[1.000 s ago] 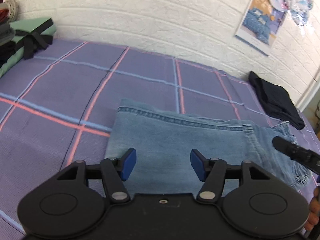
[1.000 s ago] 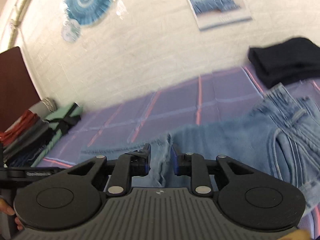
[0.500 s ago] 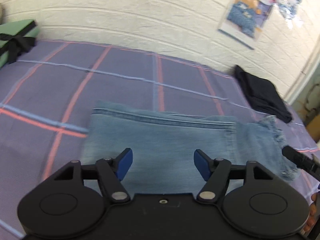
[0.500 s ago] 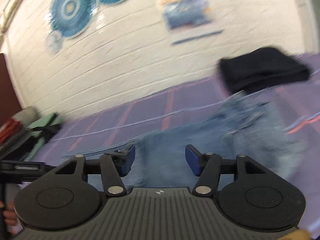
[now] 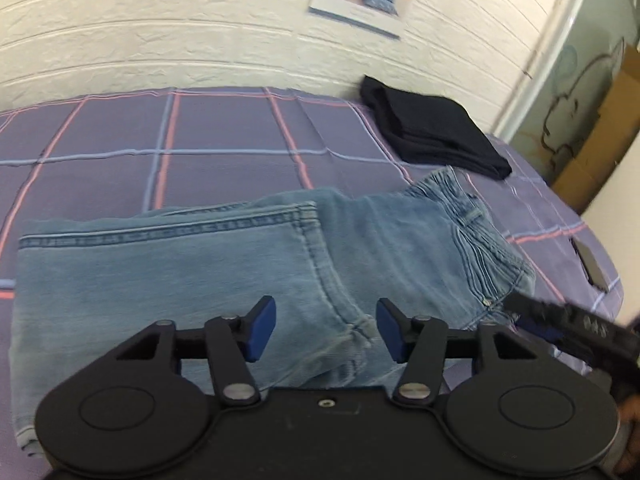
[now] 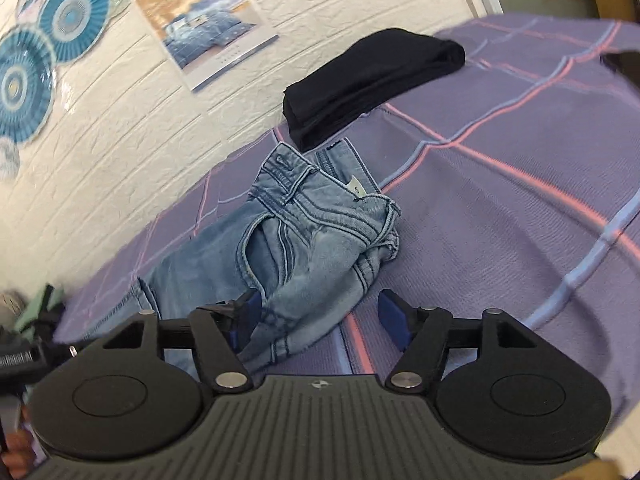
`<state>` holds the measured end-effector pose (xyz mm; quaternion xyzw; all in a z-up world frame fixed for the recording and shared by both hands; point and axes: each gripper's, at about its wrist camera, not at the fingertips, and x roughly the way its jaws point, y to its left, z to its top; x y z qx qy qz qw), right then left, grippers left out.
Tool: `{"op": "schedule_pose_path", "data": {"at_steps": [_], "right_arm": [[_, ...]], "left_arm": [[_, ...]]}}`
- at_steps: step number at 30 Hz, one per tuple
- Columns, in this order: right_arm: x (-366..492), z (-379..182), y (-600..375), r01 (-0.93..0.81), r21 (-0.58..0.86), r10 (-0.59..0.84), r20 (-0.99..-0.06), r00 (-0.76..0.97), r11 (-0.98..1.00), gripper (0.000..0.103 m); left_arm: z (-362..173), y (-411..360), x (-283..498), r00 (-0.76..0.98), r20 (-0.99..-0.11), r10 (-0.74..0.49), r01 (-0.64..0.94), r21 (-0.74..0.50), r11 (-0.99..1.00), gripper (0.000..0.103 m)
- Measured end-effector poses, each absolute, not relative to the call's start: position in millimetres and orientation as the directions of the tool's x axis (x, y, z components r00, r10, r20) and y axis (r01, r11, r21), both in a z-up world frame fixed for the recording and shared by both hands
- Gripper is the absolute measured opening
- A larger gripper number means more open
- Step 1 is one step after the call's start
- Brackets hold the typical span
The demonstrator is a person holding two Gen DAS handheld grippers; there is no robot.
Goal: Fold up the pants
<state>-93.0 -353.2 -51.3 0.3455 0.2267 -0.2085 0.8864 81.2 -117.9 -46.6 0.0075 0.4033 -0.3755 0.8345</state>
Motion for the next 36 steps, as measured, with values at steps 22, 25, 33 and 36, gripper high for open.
{"op": "schedule_pose_path", "data": {"at_steps": [22, 25, 33, 36], "right_arm": [[-70.4, 10.5, -336.6, 0.393, 0.553, -0.229, -0.343, 0.911, 0.734, 0.040], [-57.2, 30.8, -312.2, 0.336, 0.501, -0.209, -0.293, 0.933, 0.798, 0.040], [-27.0, 55.8, -260.0, 0.218, 0.375, -0.132, -0.241, 0.962, 0.901, 0.039], [-15.8, 58.9, -239.3, 0.158, 0.332, -0.078, -0.243, 0.967, 0.930, 0.039]], "left_arm": [[-41.8, -53.2, 100.9, 0.515, -0.647, -0.562, 0.482, -0.324, 0.814, 0.103], [-41.5, -21.0, 105.1, 0.561, -0.645, -0.519, 0.408, -0.330, 0.851, 0.103], [-60.4, 30.6, 105.2, 0.553, -0.668, -0.497, 0.302, -0.395, 0.868, 0.103], [-59.4, 43.9, 102.8, 0.560, -0.656, -0.507, 0.280, -0.426, 0.860, 0.103]]}}
